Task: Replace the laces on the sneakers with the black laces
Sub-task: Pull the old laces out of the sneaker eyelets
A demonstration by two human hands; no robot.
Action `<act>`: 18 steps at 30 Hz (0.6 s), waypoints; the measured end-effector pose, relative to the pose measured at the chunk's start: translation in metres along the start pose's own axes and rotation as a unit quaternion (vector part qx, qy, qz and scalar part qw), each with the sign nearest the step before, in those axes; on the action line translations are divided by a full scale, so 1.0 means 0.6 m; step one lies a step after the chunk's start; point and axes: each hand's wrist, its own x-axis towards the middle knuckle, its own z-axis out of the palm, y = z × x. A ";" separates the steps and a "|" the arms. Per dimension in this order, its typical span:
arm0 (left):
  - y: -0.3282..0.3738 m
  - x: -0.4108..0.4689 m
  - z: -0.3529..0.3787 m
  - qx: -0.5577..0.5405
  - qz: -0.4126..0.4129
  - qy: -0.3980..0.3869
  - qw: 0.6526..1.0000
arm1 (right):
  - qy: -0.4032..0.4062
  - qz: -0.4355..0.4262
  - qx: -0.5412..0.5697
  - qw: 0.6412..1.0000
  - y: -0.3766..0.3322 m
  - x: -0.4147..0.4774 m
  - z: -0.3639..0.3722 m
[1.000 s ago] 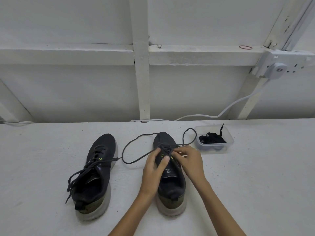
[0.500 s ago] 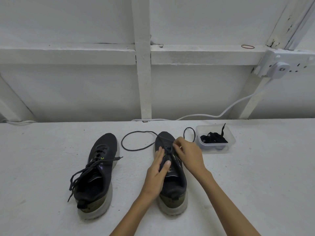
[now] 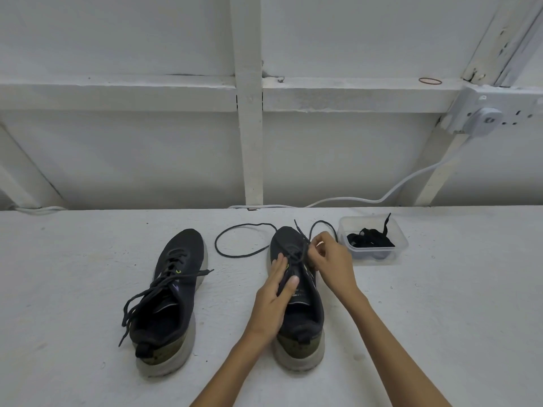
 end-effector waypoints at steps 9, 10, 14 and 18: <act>0.006 -0.003 0.002 -0.001 -0.009 0.007 1.000 | -0.112 0.088 0.230 0.963 0.017 -0.010 -0.025; 0.005 -0.004 0.002 0.000 -0.010 0.008 1.000 | -0.119 0.083 0.234 0.962 0.015 -0.012 -0.025; 0.004 -0.004 0.002 0.001 -0.016 0.011 1.000 | -0.090 0.082 0.233 0.965 0.008 0.000 -0.026; 0.005 -0.005 0.003 0.000 -0.023 0.008 1.000 | -0.022 0.147 0.290 0.945 0.011 0.012 -0.027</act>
